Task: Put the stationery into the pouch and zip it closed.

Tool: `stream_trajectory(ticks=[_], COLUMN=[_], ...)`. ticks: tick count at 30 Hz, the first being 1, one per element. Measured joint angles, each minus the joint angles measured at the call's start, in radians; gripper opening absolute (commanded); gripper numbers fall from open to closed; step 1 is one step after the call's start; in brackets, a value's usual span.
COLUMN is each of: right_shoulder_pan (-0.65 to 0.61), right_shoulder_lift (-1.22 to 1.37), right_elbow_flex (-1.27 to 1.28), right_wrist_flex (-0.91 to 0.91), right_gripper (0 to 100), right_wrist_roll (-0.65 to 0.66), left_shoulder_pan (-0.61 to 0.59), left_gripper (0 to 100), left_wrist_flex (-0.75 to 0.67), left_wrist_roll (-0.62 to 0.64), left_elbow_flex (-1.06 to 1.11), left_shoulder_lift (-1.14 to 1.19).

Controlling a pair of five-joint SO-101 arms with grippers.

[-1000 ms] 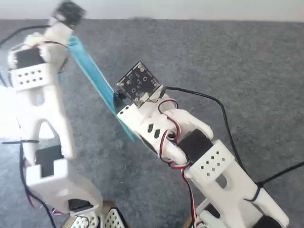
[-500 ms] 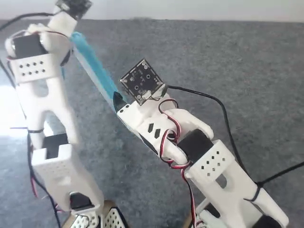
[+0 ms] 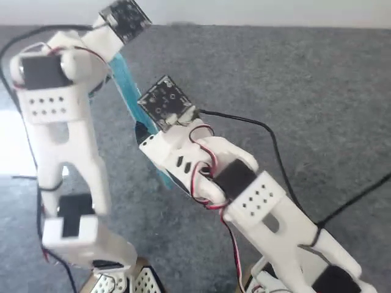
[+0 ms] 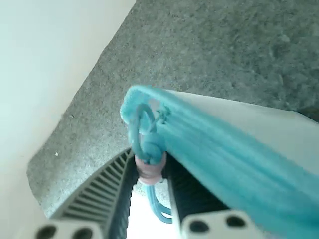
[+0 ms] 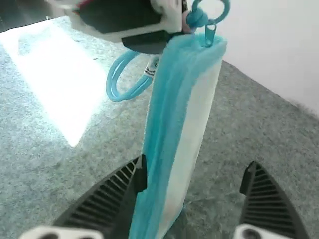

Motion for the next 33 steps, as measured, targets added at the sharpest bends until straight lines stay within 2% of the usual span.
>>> stream_trajectory(ticks=[9, 19, 28, 33], right_shoulder_pan=[-0.006, 0.026, 0.071, 0.117], right_shoulder_lift=[0.04, 0.04, 0.032, 0.017], right_elbow_flex=[-0.034, -0.034, 0.002, 0.055], right_wrist_flex=[0.002, -0.002, -0.008, -0.014], right_gripper=[28.6, 0.0, 0.9, 0.9], right_wrist_roll=[0.003, 0.003, 0.101, 0.132], left_shoulder_pan=[0.02, 0.02, 0.017, -0.041], left_gripper=[1, 1, 1, 1], left_wrist_flex=[0.0, 0.0, 0.0, -0.046], left_wrist_roll=[0.003, -0.021, -0.025, -0.029], left_elbow_flex=[0.252, 0.282, 0.282, 0.287], left_shoulder_lift=[-0.264, -0.292, -0.301, -0.301])
